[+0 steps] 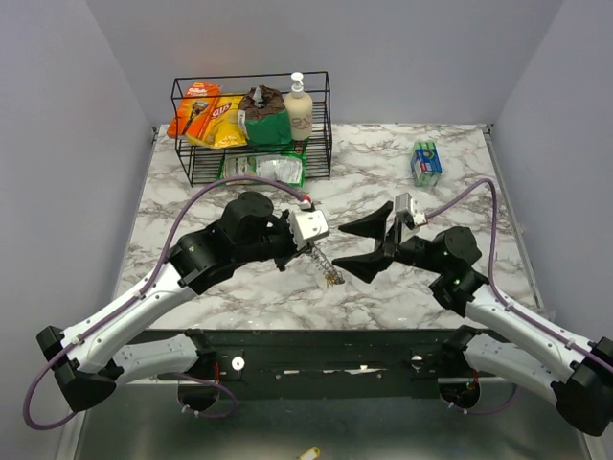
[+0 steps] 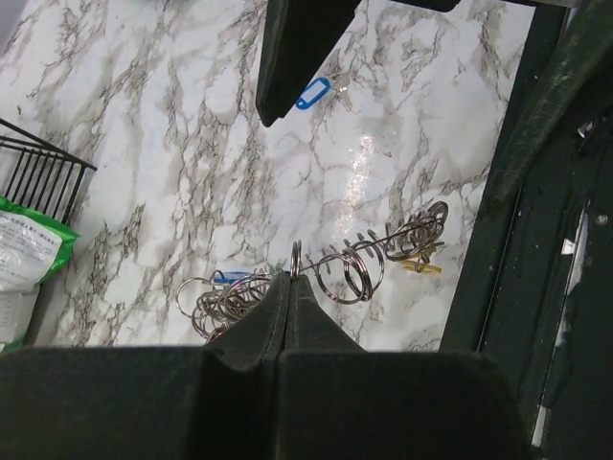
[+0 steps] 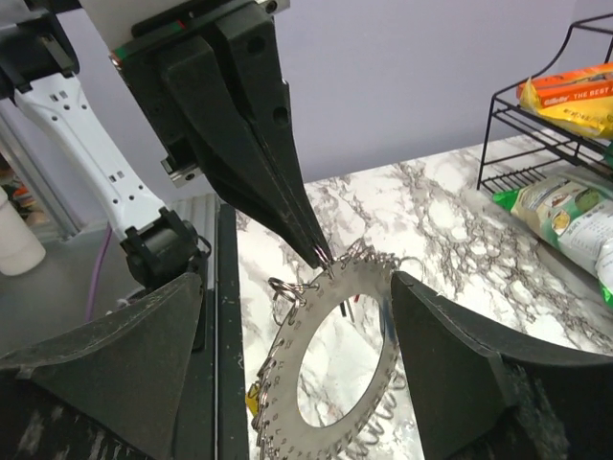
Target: Put the keys on the keyring
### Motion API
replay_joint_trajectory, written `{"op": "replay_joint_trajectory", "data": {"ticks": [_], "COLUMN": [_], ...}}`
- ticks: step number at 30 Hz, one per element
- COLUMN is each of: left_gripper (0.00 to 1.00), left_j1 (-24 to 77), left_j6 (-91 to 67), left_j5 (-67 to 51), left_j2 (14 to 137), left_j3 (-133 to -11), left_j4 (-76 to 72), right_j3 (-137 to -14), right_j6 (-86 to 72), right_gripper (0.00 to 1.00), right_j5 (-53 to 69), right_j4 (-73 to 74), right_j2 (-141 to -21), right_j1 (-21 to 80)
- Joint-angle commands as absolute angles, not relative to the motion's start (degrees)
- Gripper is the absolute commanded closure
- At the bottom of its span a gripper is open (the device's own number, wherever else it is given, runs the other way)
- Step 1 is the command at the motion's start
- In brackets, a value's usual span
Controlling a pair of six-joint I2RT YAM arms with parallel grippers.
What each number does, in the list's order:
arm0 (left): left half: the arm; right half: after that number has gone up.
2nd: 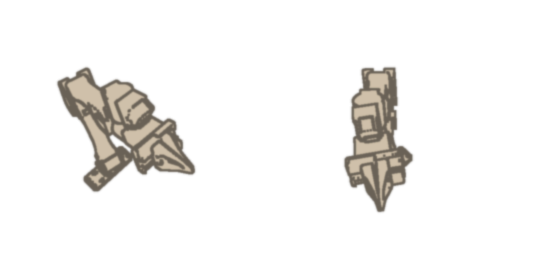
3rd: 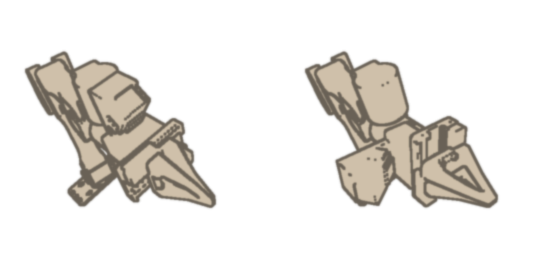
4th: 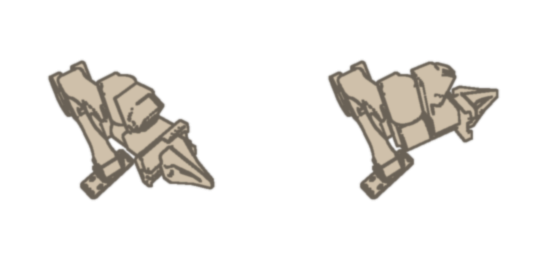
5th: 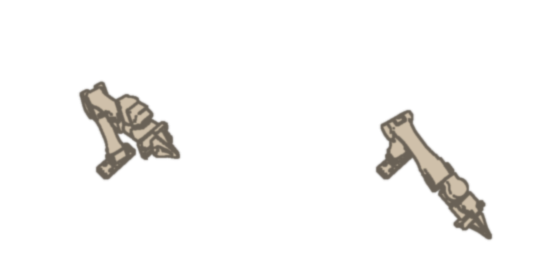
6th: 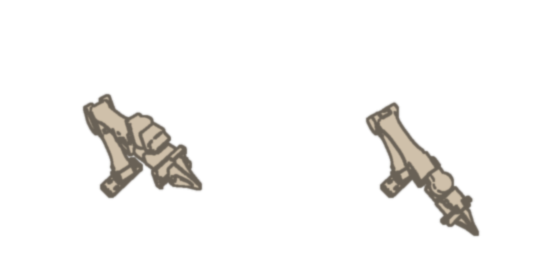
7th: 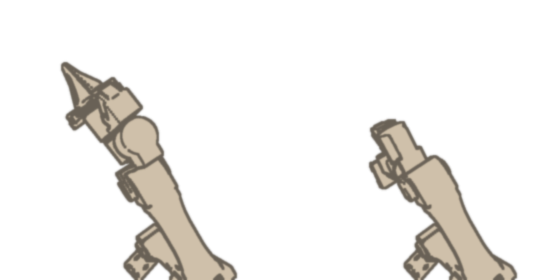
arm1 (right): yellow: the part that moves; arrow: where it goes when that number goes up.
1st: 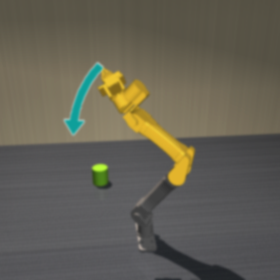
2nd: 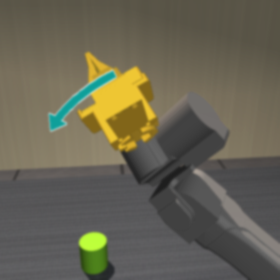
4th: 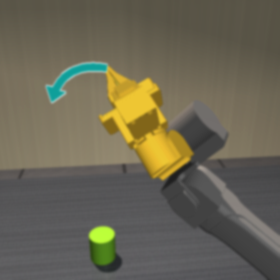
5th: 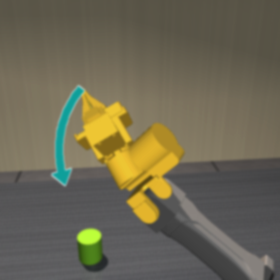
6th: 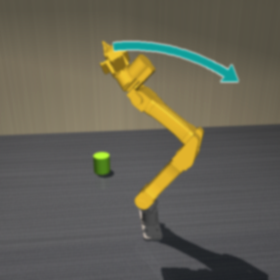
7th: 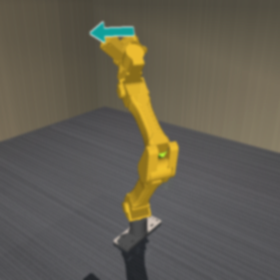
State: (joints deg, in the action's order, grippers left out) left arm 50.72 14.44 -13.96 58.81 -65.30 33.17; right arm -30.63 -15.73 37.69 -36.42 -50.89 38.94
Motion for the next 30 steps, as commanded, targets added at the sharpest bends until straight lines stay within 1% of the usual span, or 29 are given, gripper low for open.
{"op": "replay_joint_trajectory", "data": {"ticks": [1, 3, 4, 7, 11, 13, 19, 24, 28, 30], "left_gripper": [1.00, 1.00, 1.00, 1.00, 1.00, 1.00, 1.00, 1.00, 1.00, 1.00], "left_j1": [51.1, 51.1, 51.1, 51.1, 51.1, 51.1, 51.1, 51.1, 51.1, 51.1], "left_j6": [18.4, 19.3, 19.5, 20.0, 19.5, 19.4, 18.8, 18.4, 17.9, 17.8], "left_j5": [-19.0, -20.9, -21.9, -23.8, -26.1, -26.8, -28.2, -29.1, -29.3, -29.4], "left_j2": [56.3, 55.5, 55.1, 54.3, 54.2, 54.6, 56.5, 57.1, 57.4, 57.4], "left_j3": [-64.5, -64.1, -63.9, -63.6, -63.6, -64.0, -65.0, -65.1, -65.1, -65.1], "left_j4": [32.0, 31.7, 31.6, 30.9, 29.9, 29.8, 30.2, 29.6, 28.7, 28.4], "right_j3": [-32.2, -33.1, -33.5, -34.6, -35.2, -35.5, -35.9, -36.2, -36.1, -36.5], "right_j6": [-13.6, -13.1, -13.2, -13.2, -14.1, -14.8, -16.6, -17.9, -19.0, -19.5], "right_gripper": [0.14, 0.17, 0.20, 0.26, 0.28, 0.31, 0.40, 0.44, 0.56, 0.56], "right_j5": [40.9, 42.2, 43.5, 46.6, 49.7, 51.1, 52.6, 53.3, 54.1, 54.8], "right_j4": [-34.9, -34.6, -34.6, -34.5, -35.9, -36.9, -39.3, -40.6, -41.5, -41.9], "right_j2": [-52.4, -53.0, -53.6, -54.8, -56.6, -57.3, -58.9, -60.0, -60.9, -61.8], "right_j1": [39.1, 39.1, 39.1, 39.1, 39.1, 39.1, 39.1, 39.1, 39.1, 39.1]}}
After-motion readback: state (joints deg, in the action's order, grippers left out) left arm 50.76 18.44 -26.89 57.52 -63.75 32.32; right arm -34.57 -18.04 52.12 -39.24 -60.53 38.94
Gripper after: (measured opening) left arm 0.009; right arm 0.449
